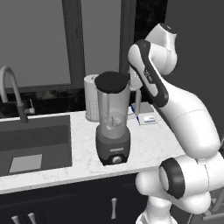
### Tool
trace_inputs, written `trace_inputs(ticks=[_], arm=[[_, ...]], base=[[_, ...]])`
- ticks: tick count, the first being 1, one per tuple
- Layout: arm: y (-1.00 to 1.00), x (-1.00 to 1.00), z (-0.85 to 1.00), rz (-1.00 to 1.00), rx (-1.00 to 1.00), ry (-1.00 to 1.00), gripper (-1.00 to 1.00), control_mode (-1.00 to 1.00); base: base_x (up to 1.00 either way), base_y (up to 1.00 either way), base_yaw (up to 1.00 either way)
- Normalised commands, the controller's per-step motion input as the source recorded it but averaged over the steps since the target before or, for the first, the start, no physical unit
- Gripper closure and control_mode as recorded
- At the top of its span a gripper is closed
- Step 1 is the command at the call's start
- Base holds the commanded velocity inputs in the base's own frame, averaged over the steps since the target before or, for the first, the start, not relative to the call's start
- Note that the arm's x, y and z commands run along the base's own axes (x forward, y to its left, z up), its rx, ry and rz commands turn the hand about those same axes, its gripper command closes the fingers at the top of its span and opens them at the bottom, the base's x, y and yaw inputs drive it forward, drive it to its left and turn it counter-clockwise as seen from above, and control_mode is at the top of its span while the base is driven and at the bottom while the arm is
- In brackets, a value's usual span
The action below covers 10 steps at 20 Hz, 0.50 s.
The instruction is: Close the lid blender by securely placing the lid on top.
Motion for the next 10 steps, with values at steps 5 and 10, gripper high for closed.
trace_inputs(ticks=[5, 10], arm=[[0.00, 0.42, 0.00, 0.00, 0.00, 0.00, 1.00, -1.00], [0.00, 0.09, -0.05, 0.02, 0.00, 0.00, 1.00, -1.00]], base=[[0.00, 0.00, 0.00], [0.00, 0.00, 0.00]])
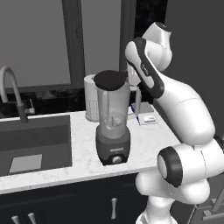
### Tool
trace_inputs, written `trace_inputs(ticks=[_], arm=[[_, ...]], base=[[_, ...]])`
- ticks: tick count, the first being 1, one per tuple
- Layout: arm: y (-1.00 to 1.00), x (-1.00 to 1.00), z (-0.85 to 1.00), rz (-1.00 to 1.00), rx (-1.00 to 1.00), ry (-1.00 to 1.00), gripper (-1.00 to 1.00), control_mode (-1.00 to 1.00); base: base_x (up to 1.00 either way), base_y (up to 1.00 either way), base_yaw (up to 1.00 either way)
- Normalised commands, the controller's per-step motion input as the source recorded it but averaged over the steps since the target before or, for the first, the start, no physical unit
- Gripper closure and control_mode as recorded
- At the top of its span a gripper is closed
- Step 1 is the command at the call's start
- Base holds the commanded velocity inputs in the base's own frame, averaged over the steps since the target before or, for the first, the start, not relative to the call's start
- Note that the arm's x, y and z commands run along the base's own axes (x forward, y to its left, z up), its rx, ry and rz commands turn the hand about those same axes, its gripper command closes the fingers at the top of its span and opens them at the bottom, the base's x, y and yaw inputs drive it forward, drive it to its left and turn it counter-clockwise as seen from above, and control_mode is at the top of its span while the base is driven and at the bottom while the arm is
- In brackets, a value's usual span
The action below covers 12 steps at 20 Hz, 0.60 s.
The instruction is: Close the lid blender by securely placing the lid on top.
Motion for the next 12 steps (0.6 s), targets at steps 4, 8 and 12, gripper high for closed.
trace_inputs(ticks=[4, 8, 12], arm=[[0.00, -0.01, -0.20, 0.08, 0.00, 0.00, 1.00, -1.00], [-0.06, -0.17, -0.18, 0.16, 0.00, 0.00, 1.00, -1.00], [-0.06, -0.03, -0.08, 0.22, 0.00, 0.00, 1.00, -1.00]], base=[[0.00, 0.00, 0.00], [0.00, 0.00, 0.00], [0.00, 0.00, 0.00]])
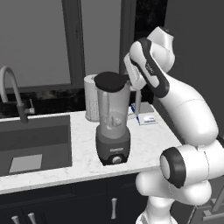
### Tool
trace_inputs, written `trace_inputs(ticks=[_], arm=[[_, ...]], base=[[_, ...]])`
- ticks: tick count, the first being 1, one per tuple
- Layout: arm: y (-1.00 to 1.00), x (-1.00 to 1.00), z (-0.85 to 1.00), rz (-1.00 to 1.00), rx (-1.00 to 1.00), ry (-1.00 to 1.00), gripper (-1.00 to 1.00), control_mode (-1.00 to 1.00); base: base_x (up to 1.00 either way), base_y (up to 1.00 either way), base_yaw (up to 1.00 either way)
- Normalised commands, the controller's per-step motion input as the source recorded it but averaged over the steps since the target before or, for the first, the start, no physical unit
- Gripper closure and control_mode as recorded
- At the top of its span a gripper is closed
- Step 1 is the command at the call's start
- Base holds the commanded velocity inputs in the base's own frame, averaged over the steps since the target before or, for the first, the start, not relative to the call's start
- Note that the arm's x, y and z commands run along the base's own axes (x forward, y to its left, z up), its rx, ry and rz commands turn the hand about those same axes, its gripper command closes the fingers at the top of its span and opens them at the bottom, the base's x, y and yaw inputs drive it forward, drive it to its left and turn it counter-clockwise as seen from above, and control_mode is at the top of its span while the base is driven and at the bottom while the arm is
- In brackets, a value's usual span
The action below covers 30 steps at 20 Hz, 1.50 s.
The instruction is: Close the lid blender by securely placing the lid on top.
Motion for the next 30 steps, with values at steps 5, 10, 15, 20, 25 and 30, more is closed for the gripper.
trace_inputs(ticks=[5, 10, 15, 20, 25, 30], arm=[[-0.09, 0.06, 0.00, 0.24, 0.00, 0.00, 1.00, -1.00], [-0.18, 0.04, 0.00, 0.18, 0.00, 0.00, 1.00, -1.00], [-0.25, -0.19, 0.00, 0.04, 0.00, 0.00, 1.00, -1.00], [-0.28, -0.33, 0.00, 0.00, 0.00, 0.00, 1.00, -1.00], [-0.09, -0.08, 0.00, 0.00, 0.00, 0.00, 1.00, -1.00], [0.22, 0.12, -0.01, 0.01, -0.03, 0.07, 1.00, -1.00]], base=[[0.00, 0.00, 0.00], [0.00, 0.00, 0.00], [0.00, 0.00, 0.00], [0.00, 0.00, 0.00], [0.00, 0.00, 0.00], [0.00, 0.00, 0.00]])
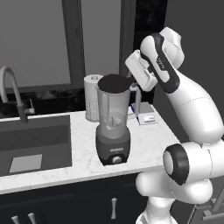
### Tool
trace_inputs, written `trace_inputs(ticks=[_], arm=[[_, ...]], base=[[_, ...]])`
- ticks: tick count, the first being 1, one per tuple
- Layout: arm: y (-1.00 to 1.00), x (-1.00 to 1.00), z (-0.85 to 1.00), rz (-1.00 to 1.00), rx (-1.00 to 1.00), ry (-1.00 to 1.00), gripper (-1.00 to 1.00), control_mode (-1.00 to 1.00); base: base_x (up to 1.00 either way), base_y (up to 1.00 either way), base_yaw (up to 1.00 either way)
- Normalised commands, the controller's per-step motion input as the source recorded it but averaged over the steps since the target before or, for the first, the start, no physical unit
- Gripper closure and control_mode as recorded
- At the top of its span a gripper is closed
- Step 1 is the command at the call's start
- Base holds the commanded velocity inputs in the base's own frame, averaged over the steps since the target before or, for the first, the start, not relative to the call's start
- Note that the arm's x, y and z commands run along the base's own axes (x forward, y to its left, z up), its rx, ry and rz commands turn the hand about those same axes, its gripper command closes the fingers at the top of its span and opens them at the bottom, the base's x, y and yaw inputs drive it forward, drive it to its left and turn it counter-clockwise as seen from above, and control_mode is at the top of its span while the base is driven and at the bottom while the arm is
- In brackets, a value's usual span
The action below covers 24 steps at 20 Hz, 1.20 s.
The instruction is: Close the lid blender by securely placing the lid on top.
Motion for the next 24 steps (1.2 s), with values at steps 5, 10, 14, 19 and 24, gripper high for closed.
trace_inputs(ticks=[5, 10, 14, 19, 24], arm=[[0.33, 0.16, -0.01, 0.03, -0.03, 0.10, 1.00, -1.00], [0.07, 0.02, 0.00, 0.01, 0.00, 0.02, 1.00, -1.00], [0.00, -0.09, 0.00, 0.00, 0.00, 0.00, 1.00, -1.00], [-0.12, -0.25, 0.00, 0.00, 0.00, 0.00, 1.00, -1.00], [-0.13, -0.25, -0.02, 0.00, -0.02, 0.06, 1.00, -1.00]], base=[[0.00, 0.00, 0.00], [0.00, 0.00, 0.00], [0.00, 0.00, 0.00], [0.00, 0.00, 0.00], [0.00, 0.00, 0.00]])
